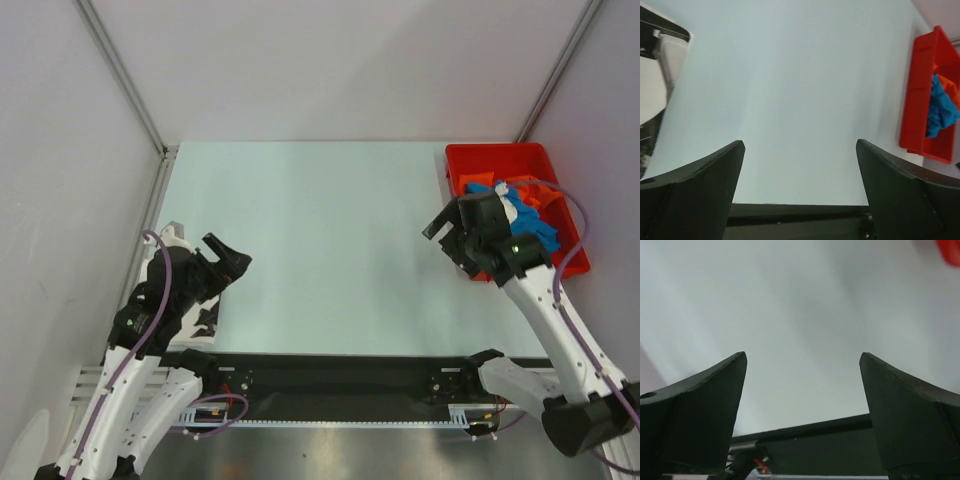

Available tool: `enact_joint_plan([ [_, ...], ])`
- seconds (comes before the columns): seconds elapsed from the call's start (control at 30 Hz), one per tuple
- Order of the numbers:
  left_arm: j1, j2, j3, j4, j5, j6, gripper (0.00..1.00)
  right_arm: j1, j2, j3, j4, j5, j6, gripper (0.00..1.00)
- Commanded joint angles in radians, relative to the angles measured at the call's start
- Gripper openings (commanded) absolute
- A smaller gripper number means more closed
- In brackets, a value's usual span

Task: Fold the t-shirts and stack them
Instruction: Grab the tshirt from the pile

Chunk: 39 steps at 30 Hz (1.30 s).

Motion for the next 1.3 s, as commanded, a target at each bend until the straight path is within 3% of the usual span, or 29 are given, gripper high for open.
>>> enact_joint_plan([
  [0.0,0.005,-0.002,0.087,-0.094,-0.106,0.086,1.00,-0.042,0.133,0.141,-0.142,0.112,-0.215,1.00],
  [0.17,0.007,0.015,0.138,-0.148,-0.041,0.094,1.00,-0.265,0.230,0.218,-0.023,-0.041,-0.341,1.00],
  [0.27,0.007,0.041,0.188,-0.185,0.103,0.242,1.00,-0.361,0.271,0.183,0.124,-0.087,-0.352,0.93],
  [0.33,0.007,0.035,0.193,-0.189,0.121,0.315,1.00,-0.372,0.319,0.187,0.189,-0.031,-0.367,0.79],
  [0.37,0.007,0.027,0.192,-0.189,0.112,0.324,1.00,-0.375,0.383,0.199,0.189,0.064,-0.373,0.78],
  [0.5,0.007,0.012,0.196,-0.165,0.087,0.391,1.00,-0.415,0.546,0.290,0.189,0.225,-0.398,0.78],
  [0.8,0.004,0.113,0.247,-0.140,0.084,0.479,0.99,-0.458,0.796,0.402,0.278,0.285,-0.353,0.73],
  [0.9,-0.013,0.137,0.271,-0.145,0.076,0.494,0.99,-0.475,0.863,0.484,0.249,0.293,-0.307,0.50],
  [0.93,-0.016,0.142,0.279,-0.148,0.070,0.499,0.99,-0.477,0.883,0.504,0.228,0.293,-0.300,0.30],
  [1.07,-0.026,0.154,0.311,-0.154,0.070,0.508,0.99,-0.477,0.874,0.622,0.194,0.305,-0.306,0.02],
  [1.27,-0.027,0.167,0.360,-0.168,0.078,0.488,0.97,-0.445,0.761,0.846,0.189,0.324,-0.356,0.00],
])
